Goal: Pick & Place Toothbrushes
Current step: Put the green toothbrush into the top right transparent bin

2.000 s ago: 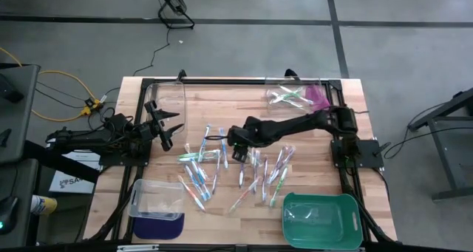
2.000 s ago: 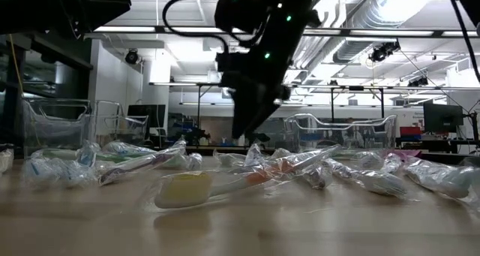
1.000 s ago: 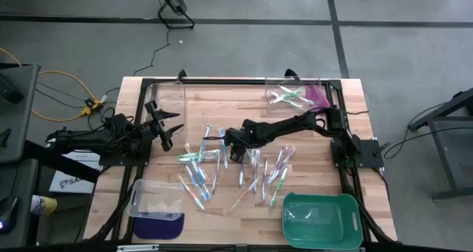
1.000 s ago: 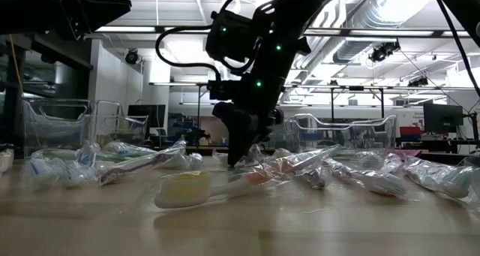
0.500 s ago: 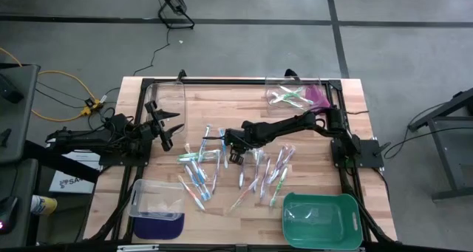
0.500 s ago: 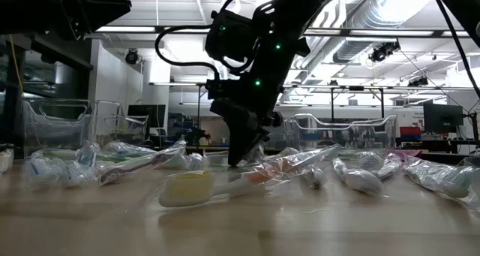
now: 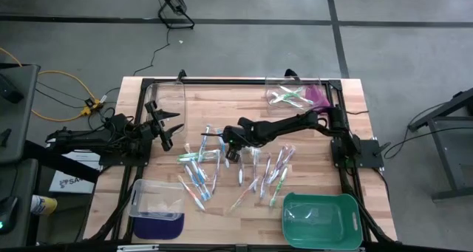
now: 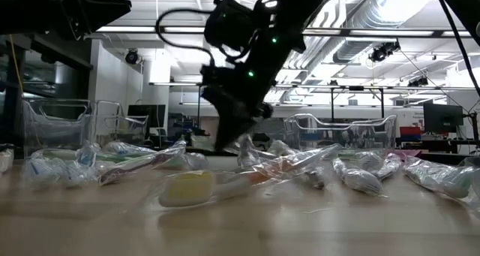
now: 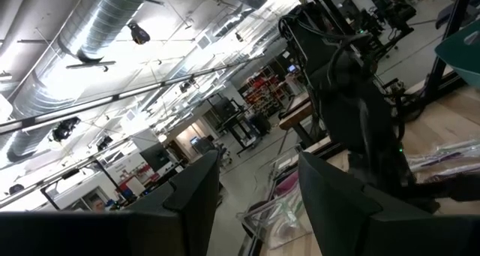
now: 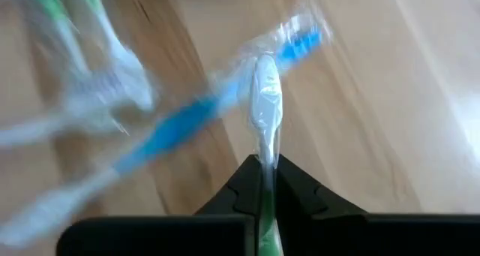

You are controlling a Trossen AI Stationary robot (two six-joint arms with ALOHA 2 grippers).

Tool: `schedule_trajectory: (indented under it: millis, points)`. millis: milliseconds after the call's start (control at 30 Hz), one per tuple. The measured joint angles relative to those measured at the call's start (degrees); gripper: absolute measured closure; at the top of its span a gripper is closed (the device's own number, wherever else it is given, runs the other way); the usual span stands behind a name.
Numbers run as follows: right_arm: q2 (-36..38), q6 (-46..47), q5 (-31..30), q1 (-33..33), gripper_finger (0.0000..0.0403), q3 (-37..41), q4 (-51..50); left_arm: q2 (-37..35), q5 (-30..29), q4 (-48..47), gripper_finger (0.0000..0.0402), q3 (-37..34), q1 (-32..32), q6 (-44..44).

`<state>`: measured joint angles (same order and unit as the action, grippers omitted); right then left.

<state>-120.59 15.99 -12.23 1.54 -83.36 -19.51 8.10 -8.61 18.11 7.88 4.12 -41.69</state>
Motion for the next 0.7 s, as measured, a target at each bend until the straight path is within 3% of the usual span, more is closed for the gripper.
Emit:
schedule_trajectory:
  millis: [367,700]
  points:
    - [3.82,-1.89,-5.96,-0.14,0.0390,0.02,5.29,0.00,-0.10,-0.28,0.0224,0.00,0.00,0.00]
    - [8.40,-3.98,-5.84,-0.24,0.0390,-0.03,5.22,0.00,-0.08,-0.29,0.0224,0.00,0.00,0.00]
